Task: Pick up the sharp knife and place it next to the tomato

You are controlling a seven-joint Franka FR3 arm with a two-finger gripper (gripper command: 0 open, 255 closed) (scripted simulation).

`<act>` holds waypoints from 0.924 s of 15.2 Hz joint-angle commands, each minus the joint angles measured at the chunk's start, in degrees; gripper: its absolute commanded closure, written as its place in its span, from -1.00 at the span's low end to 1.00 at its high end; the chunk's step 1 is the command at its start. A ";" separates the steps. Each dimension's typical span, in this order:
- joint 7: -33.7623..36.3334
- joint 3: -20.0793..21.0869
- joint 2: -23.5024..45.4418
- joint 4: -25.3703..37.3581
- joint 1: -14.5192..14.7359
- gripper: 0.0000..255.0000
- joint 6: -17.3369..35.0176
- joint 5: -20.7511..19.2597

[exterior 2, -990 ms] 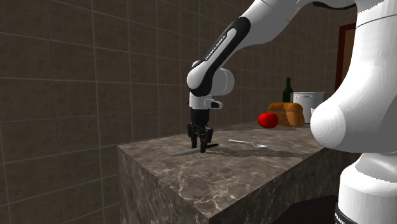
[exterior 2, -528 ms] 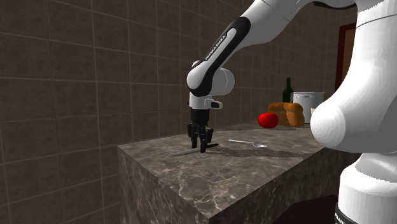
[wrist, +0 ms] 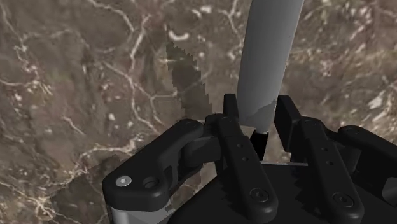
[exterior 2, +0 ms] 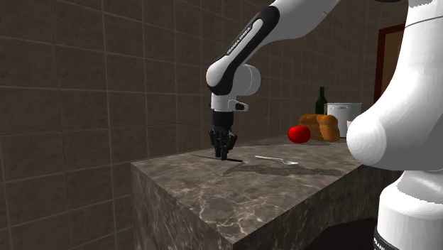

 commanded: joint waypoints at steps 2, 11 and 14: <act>-1.14 -0.60 -1.94 1.08 0.26 1.00 -2.62 1.51; -3.09 -2.43 -6.10 5.15 0.82 1.00 -10.11 3.97; -3.48 -3.00 -7.14 6.71 0.92 1.00 -12.56 4.43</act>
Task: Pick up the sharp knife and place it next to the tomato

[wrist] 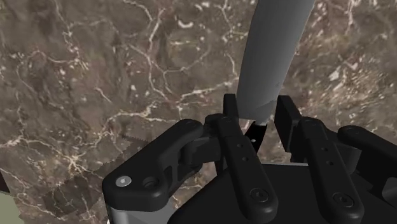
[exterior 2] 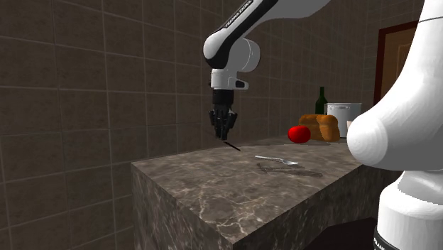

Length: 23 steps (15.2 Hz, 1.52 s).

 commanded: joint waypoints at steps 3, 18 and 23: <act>-0.47 -0.78 -1.29 2.15 0.11 1.00 -3.29 0.52; -6.27 -5.64 0.01 9.49 -2.96 1.00 -10.26 -1.48; -10.88 -8.50 4.39 12.79 -5.99 1.00 -10.30 -4.35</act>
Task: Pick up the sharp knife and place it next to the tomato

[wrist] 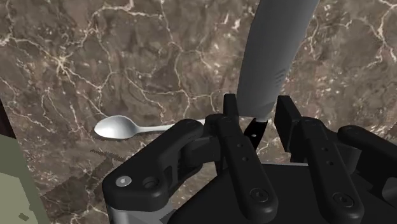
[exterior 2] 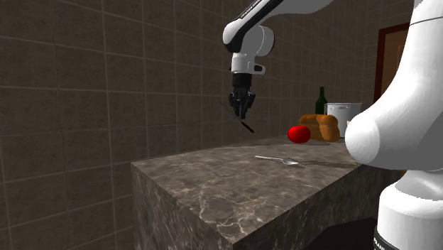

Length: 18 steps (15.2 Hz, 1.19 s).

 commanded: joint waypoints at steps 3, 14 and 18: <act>-3.33 -2.02 4.24 3.77 -2.32 1.00 -0.42 -2.58; -10.56 -6.65 19.14 19.75 -6.83 1.00 -3.76 -10.00; -12.86 -8.18 25.85 28.33 -7.48 1.00 -6.33 -12.69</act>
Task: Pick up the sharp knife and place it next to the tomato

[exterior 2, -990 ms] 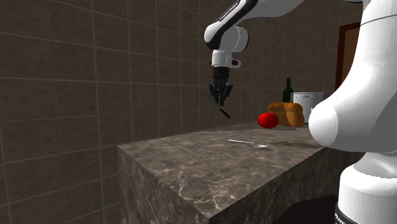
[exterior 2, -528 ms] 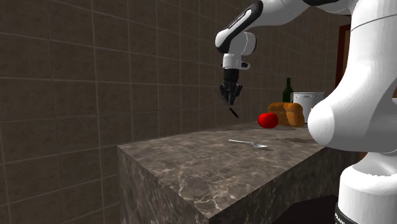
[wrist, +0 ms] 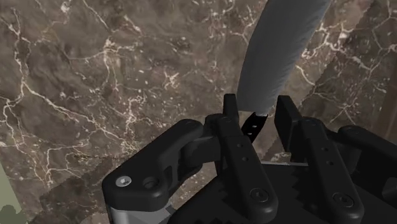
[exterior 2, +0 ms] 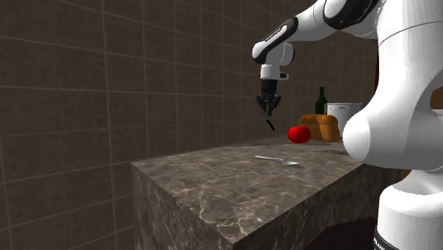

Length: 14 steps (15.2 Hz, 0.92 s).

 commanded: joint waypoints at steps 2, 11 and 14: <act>-1.71 -1.09 5.17 7.01 -0.18 1.00 -2.25 -1.90; -8.28 -5.29 29.68 46.56 4.18 1.00 -17.57 -8.16; -8.00 -5.05 27.73 40.61 2.90 1.00 -13.72 -7.73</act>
